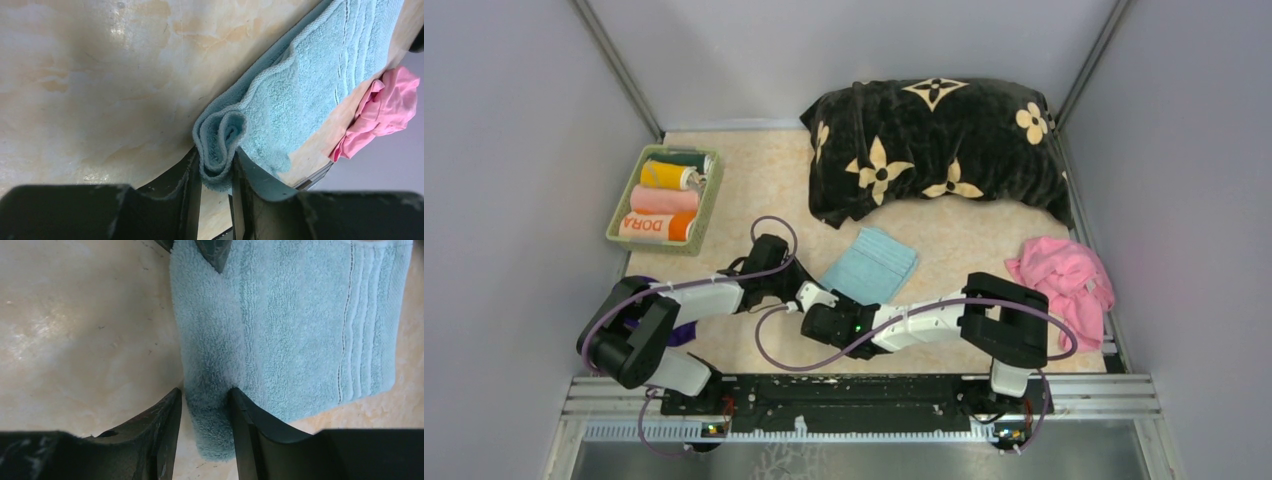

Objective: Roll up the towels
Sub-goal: Roll the towel at the center of the board.

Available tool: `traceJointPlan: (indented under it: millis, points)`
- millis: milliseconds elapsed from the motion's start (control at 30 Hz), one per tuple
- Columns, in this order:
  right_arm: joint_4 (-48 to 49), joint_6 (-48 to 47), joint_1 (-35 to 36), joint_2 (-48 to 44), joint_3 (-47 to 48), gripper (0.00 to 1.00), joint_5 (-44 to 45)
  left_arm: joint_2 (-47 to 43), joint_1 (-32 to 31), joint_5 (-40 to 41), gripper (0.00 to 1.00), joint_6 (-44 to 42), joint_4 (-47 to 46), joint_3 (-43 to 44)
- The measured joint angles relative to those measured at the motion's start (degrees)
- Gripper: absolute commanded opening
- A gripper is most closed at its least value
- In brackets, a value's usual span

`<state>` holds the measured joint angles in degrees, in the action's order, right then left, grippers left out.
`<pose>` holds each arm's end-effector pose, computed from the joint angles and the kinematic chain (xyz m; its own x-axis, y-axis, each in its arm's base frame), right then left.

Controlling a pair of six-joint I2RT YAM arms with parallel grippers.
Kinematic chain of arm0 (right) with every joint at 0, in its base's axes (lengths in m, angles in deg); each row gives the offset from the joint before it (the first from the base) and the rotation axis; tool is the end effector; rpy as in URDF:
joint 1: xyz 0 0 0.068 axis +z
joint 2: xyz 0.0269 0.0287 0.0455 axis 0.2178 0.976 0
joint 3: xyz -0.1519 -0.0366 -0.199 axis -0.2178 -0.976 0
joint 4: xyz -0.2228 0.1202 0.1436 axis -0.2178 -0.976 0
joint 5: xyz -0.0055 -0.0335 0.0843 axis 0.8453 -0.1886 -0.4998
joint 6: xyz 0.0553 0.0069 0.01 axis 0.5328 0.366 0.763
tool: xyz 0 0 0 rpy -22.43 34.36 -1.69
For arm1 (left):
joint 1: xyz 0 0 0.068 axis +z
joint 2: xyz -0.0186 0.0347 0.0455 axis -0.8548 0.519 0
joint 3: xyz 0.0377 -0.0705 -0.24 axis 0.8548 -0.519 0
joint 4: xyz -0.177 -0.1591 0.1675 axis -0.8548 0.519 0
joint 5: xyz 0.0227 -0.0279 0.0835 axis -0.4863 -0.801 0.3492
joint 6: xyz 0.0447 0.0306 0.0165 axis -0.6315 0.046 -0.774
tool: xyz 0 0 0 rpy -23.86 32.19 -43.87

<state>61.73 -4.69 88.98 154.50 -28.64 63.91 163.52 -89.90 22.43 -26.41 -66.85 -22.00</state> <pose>0.1041 0.3320 0.1036 -0.2749 -0.8051 -0.5257 -0.7009 0.5420 -0.4636 0.2314 -0.1496 0.0813 -0.8484 -0.5045 -0.1602 -0.2918 0.6984 -0.6535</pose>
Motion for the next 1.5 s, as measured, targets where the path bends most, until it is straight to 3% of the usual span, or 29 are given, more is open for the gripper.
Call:
traceJointPlan:
  millis: [333,500,833,1167,1500]
  points:
    - [-0.66,1.60,-0.15,0.81,-0.07,0.00,1.53,-0.13,-0.26,1.03,0.33,-1.42,2.29,1.09]
    - [-0.37,1.53,-1.84,-0.68,-0.04,0.00,-3.85,-4.33,-0.20,4.76,0.37,-2.49,7.41,0.59]
    - [2.08,4.66,-13.62,-3.02,1.14,0.00,-34.91,-19.85,1.70,14.25,0.72,-4.63,17.57,-1.97]
    - [11.02,16.26,-28.92,-2.64,-4.70,0.00,-65.57,-31.98,1.68,12.02,0.76,-5.95,17.33,-6.86]
    - [18.58,23.78,-34.58,2.62,-7.21,0.00,-78.29,-24.00,1.68,3.50,0.76,-5.68,7.15,-10.45]
